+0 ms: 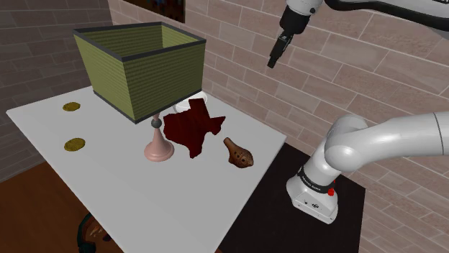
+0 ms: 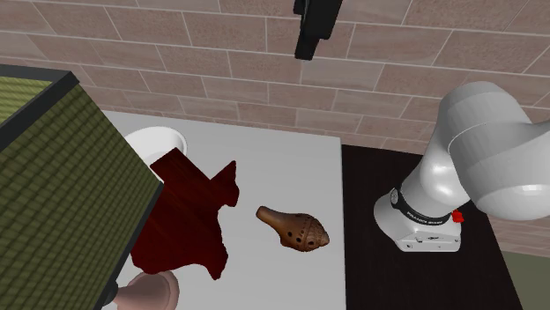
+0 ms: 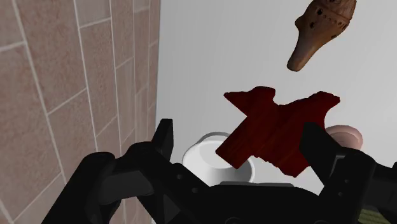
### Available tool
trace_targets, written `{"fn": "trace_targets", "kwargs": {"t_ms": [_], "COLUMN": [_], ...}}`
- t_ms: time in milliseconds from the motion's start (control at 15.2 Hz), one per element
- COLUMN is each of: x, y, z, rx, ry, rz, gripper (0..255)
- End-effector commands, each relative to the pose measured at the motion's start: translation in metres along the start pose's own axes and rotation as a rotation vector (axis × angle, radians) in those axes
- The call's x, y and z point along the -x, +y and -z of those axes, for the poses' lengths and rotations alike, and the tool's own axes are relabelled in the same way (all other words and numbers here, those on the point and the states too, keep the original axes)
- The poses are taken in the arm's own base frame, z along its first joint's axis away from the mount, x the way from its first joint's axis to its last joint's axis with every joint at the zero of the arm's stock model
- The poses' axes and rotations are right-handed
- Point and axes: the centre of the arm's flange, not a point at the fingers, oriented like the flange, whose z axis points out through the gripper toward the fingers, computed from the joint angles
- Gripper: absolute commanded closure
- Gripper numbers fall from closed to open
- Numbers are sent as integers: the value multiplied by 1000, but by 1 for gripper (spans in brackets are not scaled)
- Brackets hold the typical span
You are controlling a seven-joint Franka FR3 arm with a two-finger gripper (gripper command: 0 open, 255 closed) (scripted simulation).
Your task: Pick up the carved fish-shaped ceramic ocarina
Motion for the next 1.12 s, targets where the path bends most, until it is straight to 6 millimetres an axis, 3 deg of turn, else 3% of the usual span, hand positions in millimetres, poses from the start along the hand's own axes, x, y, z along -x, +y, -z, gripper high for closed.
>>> {"fn": "trace_targets", "kwargs": {"t_ms": [0, 1056], "x": [0, 0], "y": [0, -90], "z": [0, -184], "rx": [0, -78], "ry": [0, -158], "rz": [0, -230], "gripper": [0, 0]}}
